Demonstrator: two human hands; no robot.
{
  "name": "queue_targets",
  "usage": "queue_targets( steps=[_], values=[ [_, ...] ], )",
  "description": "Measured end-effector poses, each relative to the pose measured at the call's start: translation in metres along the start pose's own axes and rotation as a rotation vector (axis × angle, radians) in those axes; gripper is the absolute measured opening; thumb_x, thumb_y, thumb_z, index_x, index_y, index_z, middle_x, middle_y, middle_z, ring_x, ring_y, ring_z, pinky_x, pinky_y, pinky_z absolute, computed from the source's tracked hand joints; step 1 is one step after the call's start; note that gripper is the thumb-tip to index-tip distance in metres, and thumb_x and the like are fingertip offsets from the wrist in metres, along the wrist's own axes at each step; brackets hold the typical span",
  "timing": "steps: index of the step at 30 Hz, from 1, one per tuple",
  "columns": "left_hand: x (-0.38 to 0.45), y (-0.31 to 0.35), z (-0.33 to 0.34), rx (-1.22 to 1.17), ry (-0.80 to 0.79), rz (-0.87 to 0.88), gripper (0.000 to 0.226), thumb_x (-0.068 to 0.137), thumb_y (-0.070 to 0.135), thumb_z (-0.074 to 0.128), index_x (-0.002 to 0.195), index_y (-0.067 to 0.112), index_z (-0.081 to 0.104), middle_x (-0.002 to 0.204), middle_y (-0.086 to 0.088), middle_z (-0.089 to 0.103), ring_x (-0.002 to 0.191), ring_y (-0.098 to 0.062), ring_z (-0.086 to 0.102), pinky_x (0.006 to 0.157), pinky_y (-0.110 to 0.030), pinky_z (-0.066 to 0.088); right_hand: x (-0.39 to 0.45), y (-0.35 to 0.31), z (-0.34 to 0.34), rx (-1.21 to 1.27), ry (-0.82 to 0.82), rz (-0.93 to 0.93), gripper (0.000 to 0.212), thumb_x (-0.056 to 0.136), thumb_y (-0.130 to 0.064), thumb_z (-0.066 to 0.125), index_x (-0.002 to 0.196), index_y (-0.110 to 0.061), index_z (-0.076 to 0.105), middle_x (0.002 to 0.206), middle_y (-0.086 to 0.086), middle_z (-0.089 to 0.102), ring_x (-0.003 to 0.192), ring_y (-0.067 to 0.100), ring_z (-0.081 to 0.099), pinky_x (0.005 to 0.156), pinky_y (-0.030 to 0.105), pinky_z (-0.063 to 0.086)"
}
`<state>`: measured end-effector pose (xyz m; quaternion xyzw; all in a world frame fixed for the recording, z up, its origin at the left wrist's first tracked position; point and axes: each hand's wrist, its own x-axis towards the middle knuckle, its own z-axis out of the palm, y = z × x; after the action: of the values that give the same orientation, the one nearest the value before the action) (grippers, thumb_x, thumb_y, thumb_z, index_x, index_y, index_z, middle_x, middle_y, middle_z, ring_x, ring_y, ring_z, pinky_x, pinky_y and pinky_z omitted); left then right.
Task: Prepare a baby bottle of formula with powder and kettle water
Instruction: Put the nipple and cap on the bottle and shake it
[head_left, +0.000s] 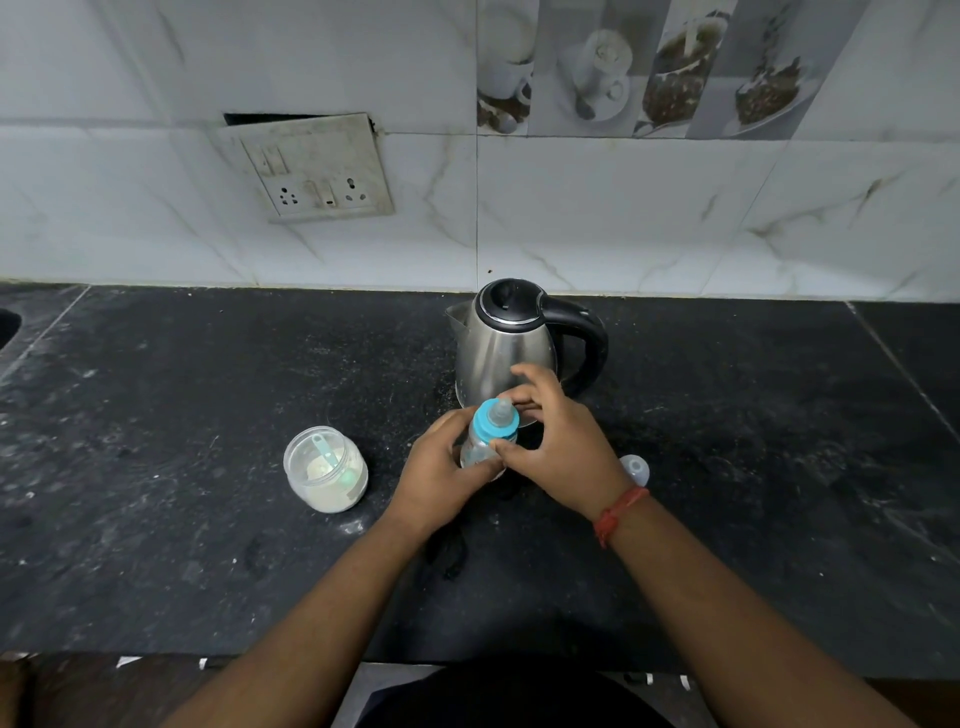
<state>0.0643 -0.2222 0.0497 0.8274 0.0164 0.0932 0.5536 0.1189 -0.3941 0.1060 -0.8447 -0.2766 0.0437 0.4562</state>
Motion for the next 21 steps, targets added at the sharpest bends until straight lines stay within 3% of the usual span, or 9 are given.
queue_targets(
  steps=[7,17,21],
  values=[
    [0.003,0.004,0.0,0.007,-0.026,0.034,0.053,0.08,0.026,0.083,0.13,0.028,0.064,0.118,0.01,0.067,0.114,-0.011,0.064,0.097,-0.04,0.055,0.003,0.0,-0.009,0.044,-0.078,0.02,0.087,0.078,-0.009,0.078,0.149,-0.029,0.032,0.127,-0.008,0.066,0.116,0.003,0.063,0.104,0.018,0.047],
    [0.001,0.003,-0.002,0.052,-0.07,0.054,0.056,0.079,0.035,0.082,0.131,0.024,0.064,0.118,0.009,0.066,0.113,-0.008,0.063,0.096,-0.034,0.053,-0.003,0.0,-0.008,0.047,-0.1,0.028,0.086,0.076,-0.009,0.076,0.149,-0.029,0.034,0.126,-0.019,0.067,0.122,0.0,0.06,0.11,0.032,0.045],
    [0.002,0.005,-0.001,0.023,-0.069,0.046,0.059,0.077,0.042,0.08,0.13,0.024,0.065,0.117,0.011,0.066,0.113,-0.011,0.064,0.097,-0.04,0.055,-0.003,-0.001,-0.013,0.082,-0.062,0.02,0.087,0.076,-0.008,0.074,0.15,-0.026,0.033,0.126,-0.013,0.068,0.122,0.004,0.061,0.11,0.035,0.046]
  ],
)
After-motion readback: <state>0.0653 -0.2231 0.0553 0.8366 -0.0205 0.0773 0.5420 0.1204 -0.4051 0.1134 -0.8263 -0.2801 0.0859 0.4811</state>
